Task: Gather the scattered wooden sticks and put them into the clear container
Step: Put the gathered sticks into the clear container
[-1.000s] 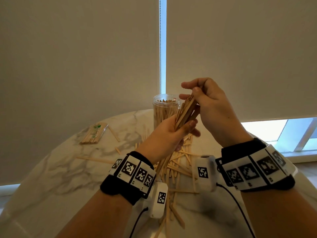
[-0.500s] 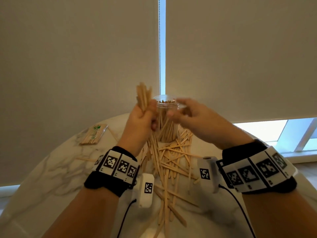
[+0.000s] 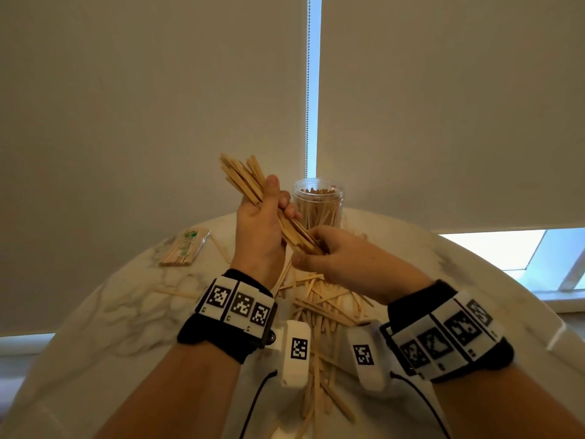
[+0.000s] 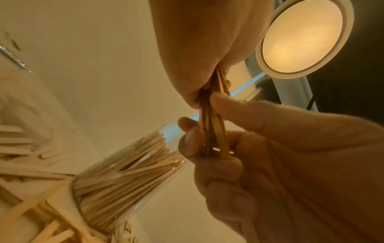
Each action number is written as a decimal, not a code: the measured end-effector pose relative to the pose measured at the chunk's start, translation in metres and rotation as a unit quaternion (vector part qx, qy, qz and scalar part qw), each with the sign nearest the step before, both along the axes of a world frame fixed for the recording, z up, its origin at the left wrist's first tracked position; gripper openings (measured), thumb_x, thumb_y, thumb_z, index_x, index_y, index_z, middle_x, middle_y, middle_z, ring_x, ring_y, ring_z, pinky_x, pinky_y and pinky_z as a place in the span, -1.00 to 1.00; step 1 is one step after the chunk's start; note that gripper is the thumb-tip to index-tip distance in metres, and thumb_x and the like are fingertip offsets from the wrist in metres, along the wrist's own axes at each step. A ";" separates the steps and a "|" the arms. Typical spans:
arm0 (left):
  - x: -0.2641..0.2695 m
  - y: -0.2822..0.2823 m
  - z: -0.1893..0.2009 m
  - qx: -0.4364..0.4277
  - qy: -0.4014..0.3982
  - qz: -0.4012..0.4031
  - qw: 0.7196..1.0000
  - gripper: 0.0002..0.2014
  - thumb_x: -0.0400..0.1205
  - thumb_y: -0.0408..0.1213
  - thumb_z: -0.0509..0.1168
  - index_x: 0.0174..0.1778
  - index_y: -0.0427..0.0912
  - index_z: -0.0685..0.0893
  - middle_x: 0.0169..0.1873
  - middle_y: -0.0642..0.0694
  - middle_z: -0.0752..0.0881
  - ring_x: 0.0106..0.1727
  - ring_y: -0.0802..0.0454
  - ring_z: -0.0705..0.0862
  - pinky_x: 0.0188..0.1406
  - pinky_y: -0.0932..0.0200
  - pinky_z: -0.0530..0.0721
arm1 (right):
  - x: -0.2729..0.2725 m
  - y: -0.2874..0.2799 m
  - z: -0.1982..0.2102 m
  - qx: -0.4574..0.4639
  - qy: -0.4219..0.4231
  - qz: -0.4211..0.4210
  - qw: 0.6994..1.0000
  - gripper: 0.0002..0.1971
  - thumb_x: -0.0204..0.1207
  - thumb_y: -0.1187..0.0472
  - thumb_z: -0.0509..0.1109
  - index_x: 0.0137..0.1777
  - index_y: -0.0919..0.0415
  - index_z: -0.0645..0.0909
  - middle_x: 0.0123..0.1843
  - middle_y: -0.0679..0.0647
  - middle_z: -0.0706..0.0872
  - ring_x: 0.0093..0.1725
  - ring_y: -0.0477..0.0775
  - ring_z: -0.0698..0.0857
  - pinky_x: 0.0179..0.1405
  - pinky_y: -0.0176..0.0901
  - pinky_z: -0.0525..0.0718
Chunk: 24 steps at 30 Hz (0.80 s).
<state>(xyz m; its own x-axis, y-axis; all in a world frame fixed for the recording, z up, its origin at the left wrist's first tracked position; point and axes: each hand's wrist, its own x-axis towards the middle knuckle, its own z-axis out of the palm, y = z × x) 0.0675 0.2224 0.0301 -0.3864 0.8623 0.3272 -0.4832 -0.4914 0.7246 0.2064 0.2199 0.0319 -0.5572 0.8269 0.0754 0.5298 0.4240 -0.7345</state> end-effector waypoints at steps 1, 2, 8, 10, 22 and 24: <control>-0.001 -0.001 0.003 0.003 -0.008 0.015 1.000 -0.88 0.78 -0.17 0.20 -0.01 -0.12 0.53 -0.43 0.01 0.49 -0.46 0.13 0.50 -0.33 0.16 0.64 | 0.001 0.001 0.000 0.001 -0.019 0.000 1.000 -0.79 0.60 -0.06 0.43 0.12 -0.01 0.58 -0.06 0.05 0.75 -0.17 0.00 0.70 -0.01 0.09 0.76; -0.003 -0.002 0.006 0.008 -0.020 0.031 0.999 -0.88 0.79 -0.16 0.19 0.00 -0.11 0.53 -0.43 0.01 0.48 -0.46 0.14 0.49 -0.32 0.17 0.64 | 0.004 0.001 -0.001 0.005 -0.045 -0.002 0.999 -0.83 0.63 -0.05 0.39 0.11 -0.03 0.58 -0.08 0.02 0.76 -0.17 0.00 0.73 -0.03 0.06 0.80; 0.001 -0.003 0.007 0.007 -0.037 0.020 0.999 -0.89 0.79 -0.17 0.19 0.04 -0.12 0.50 -0.42 0.00 0.47 -0.46 0.13 0.49 -0.30 0.13 0.67 | 0.004 0.000 -0.001 -0.039 -0.001 -0.025 0.999 -0.58 0.40 -0.28 0.51 0.09 -0.03 0.59 -0.19 -0.03 0.69 -0.32 -0.07 0.64 -0.33 -0.10 0.66; 0.009 -0.002 0.001 -0.016 -0.007 -0.002 1.000 -0.87 0.77 -0.16 0.22 0.05 -0.15 0.50 -0.42 -0.01 0.49 -0.44 0.11 0.52 -0.29 0.10 0.69 | 0.003 0.002 0.001 -0.044 0.033 -0.032 0.998 -0.42 0.21 -0.30 0.61 0.14 -0.07 0.58 -0.07 -0.06 0.76 -0.12 -0.03 0.74 -0.06 0.05 0.77; 0.013 -0.004 0.001 0.004 0.059 0.014 0.998 -0.84 0.78 -0.14 0.19 0.02 -0.17 0.46 -0.38 -0.02 0.49 -0.41 0.09 0.51 -0.31 0.08 0.62 | -0.001 0.000 0.003 -0.049 0.180 -0.043 0.982 -0.50 0.43 0.27 0.57 0.34 0.01 0.54 0.15 0.07 0.71 0.12 0.20 0.76 0.14 0.21 0.77; 0.009 -0.006 0.004 0.010 0.033 0.028 0.999 -0.85 0.79 -0.15 0.18 0.05 -0.17 0.45 -0.38 -0.03 0.49 -0.41 0.09 0.52 -0.29 0.10 0.66 | 0.005 0.002 0.005 -0.073 0.102 -0.021 0.992 -0.40 0.41 0.17 0.61 0.42 -0.01 0.47 0.13 0.09 0.73 0.10 0.18 0.77 0.16 0.18 0.77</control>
<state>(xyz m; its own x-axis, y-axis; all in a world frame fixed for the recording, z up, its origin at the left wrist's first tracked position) 0.0770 0.2167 0.0342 -0.4104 0.8336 0.3698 -0.4067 -0.5302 0.7439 0.2111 0.2218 0.0370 -0.5083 0.8591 0.0600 0.3788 0.2856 -0.8803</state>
